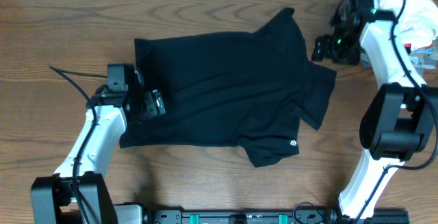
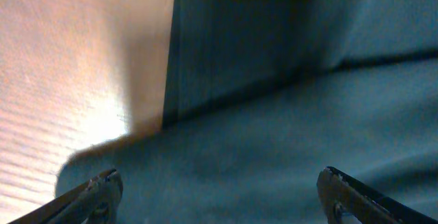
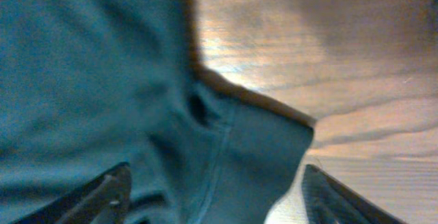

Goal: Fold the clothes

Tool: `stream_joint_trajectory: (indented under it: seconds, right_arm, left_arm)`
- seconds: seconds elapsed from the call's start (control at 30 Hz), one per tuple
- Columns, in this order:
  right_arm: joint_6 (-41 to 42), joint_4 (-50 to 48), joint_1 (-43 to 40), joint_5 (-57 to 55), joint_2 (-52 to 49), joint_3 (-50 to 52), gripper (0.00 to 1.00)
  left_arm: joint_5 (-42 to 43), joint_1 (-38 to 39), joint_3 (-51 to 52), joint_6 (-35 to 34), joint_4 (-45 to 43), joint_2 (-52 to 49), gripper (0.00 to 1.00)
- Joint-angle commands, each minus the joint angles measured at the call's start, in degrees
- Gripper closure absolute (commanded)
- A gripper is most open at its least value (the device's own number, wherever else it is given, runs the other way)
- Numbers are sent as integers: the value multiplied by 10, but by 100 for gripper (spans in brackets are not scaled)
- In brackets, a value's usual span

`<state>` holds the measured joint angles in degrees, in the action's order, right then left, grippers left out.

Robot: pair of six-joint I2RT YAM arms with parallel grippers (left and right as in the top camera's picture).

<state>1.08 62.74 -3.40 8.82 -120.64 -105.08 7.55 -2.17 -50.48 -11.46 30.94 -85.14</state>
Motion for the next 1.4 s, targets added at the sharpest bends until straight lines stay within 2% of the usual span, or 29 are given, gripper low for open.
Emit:
stream_joint_trajectory:
  seconds: [0.0,0.23,0.37,0.47,0.67,0.77,0.87,1.0,1.13,1.23,1.37]
  right_arm:
    - [-56,28,24,6,26,-53,18]
    - [-59,68,62,9,26,-87,18]
    - [-59,122,90,27,26,-87,29]
    - [-44,158,109,30,27,-87,32]
    - [-11,216,149,14,42,-85,31]
    - [74,244,169,-51,61,-78,31]
    - [161,239,191,-85,92,-41,37]
    - [268,214,223,-117,146,56,49]
    - [381,190,247,-116,216,191,55]
    - [485,174,259,-116,267,294,52]
    - [607,135,262,-116,308,405,35]
  left_arm:
    - [8,1,-64,34,14,-5,8]
    - [10,1,-150,68,47,-5,8]
    - [10,1,-169,78,116,-4,8]
    - [10,1,-169,48,174,3,13]
    - [-4,1,-169,-10,263,76,14]
    - [-72,1,-169,-83,320,137,13]
    - [-113,1,-161,-147,357,186,11]
    - [-114,1,-116,-207,361,226,11]
    - [-144,1,-56,-304,362,235,11]
    - [-152,1,-3,-413,349,234,13]
    - [-160,1,71,-567,296,234,13]
